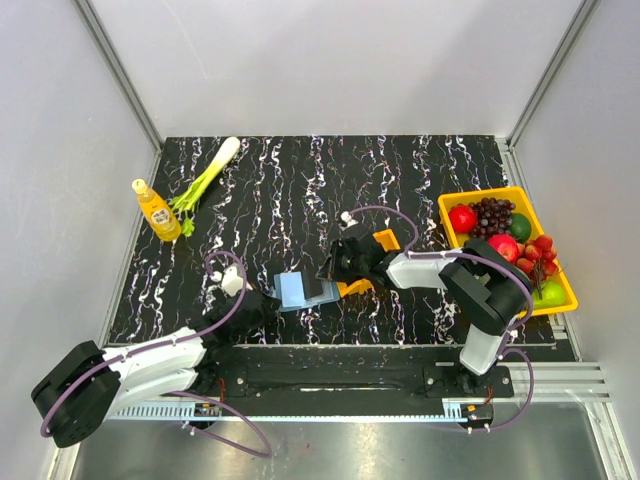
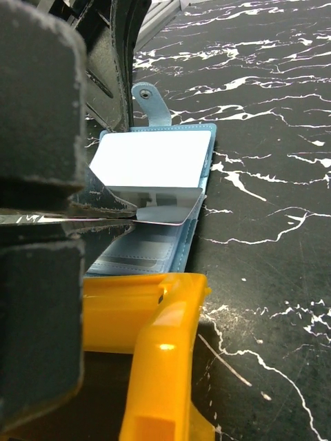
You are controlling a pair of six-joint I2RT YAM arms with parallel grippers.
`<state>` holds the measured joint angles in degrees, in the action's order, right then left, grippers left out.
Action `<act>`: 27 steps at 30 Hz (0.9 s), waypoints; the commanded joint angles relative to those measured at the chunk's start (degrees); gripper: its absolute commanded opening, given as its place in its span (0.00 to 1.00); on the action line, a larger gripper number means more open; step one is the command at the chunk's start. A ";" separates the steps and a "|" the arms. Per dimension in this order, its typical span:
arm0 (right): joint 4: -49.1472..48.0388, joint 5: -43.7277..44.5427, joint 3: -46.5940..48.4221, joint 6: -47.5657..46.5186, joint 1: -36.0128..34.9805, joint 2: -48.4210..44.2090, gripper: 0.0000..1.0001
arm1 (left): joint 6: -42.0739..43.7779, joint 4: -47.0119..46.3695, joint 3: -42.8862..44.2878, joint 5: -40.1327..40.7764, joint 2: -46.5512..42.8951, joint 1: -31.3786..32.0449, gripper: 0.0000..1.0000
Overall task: Put the credit cards into the card holder
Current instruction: Insert the credit card into the card holder.
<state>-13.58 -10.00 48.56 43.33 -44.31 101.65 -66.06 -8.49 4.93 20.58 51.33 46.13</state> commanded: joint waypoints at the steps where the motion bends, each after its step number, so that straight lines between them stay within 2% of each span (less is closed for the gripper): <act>1: -0.13 4.63 -1.53 -2.02 -1.29 -0.66 0.00 | 0.06 0.32 1.31 0.87 0.08 0.01 0.00; 18: -1.44 3.41 -2.85 -0.36 -3.76 0.48 0.00 | -0.03 0.23 1.14 0.60 0.09 -0.07 0.00; 22: -1.71 1.57 -2.59 -1.84 -3.50 1.01 0.00 | 0.06 0.58 1.05 0.87 -0.35 -0.07 0.00; 27: 1.35 -5.46 1.80 -3.86 -1.65 5.39 0.00 | 0.14 0.93 0.79 1.04 -1.14 -0.07 0.00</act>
<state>-17.04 -9.91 47.59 42.76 -46.54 102.89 -66.04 -8.27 4.93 20.60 51.11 46.13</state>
